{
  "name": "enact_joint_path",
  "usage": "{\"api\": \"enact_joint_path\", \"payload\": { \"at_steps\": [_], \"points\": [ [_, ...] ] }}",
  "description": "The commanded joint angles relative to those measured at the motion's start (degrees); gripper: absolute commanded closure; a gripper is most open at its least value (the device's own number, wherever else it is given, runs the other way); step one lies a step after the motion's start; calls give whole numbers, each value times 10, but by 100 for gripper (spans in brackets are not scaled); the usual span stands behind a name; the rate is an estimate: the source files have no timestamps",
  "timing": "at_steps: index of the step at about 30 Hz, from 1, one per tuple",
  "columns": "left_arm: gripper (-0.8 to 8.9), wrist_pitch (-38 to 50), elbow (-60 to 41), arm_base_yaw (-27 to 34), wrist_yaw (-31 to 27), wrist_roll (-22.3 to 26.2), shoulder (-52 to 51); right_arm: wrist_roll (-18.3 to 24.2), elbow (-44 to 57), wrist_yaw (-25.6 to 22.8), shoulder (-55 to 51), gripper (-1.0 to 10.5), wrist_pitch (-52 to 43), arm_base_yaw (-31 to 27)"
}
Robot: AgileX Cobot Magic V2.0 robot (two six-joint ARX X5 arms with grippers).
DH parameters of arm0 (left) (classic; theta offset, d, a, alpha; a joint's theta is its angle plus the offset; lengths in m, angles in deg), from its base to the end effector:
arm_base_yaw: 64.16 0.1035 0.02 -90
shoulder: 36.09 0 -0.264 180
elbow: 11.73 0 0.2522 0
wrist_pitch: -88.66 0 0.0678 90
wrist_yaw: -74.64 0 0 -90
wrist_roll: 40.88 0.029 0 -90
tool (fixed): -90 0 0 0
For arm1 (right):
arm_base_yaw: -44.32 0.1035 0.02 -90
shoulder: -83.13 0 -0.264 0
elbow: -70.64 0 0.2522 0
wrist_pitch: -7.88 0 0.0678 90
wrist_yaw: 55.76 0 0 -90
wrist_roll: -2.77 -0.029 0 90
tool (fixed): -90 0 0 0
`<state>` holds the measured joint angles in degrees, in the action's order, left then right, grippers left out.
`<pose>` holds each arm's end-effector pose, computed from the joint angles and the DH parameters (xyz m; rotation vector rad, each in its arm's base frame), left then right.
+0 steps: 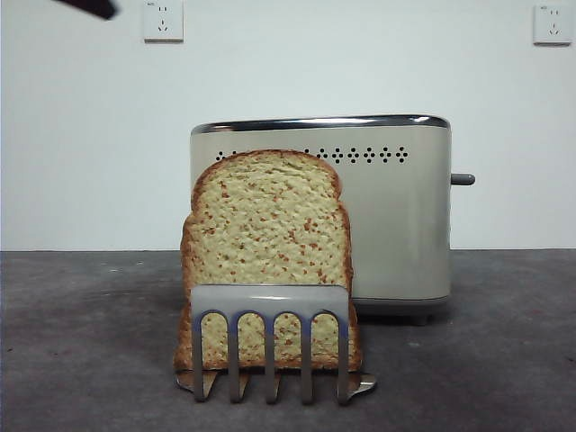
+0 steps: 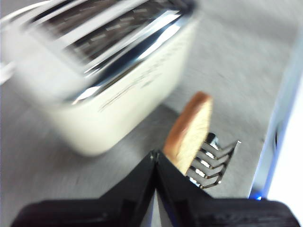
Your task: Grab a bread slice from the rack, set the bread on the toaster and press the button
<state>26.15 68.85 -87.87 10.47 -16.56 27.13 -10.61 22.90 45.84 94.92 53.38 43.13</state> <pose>0.1854 -0.0952 0.3479 0.3611 0.6252 -0.9771 0.0607 0.0046 0.2895 0.2509 0.1863 0.1611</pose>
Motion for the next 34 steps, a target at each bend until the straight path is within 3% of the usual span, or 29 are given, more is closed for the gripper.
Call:
{"api": "enact_joint_path", "payload": {
  "at_steps": [1,9,13,22,34],
  "points": [
    [813,-15,44,-50,-30,35,49,35,-10,22,20,950,14,0],
    [803,-60,136,-117,-43,73,153,36,-16,108,66,950,33,0],
    [599,-73,150,-138,-84,87,185,38,-16,140,80,950,34,0],
    [518,-90,150,-168,-137,106,230,77,-16,144,87,950,45,0],
    [453,-86,150,-188,-149,109,301,96,-16,145,87,950,48,0]
  ]
}}
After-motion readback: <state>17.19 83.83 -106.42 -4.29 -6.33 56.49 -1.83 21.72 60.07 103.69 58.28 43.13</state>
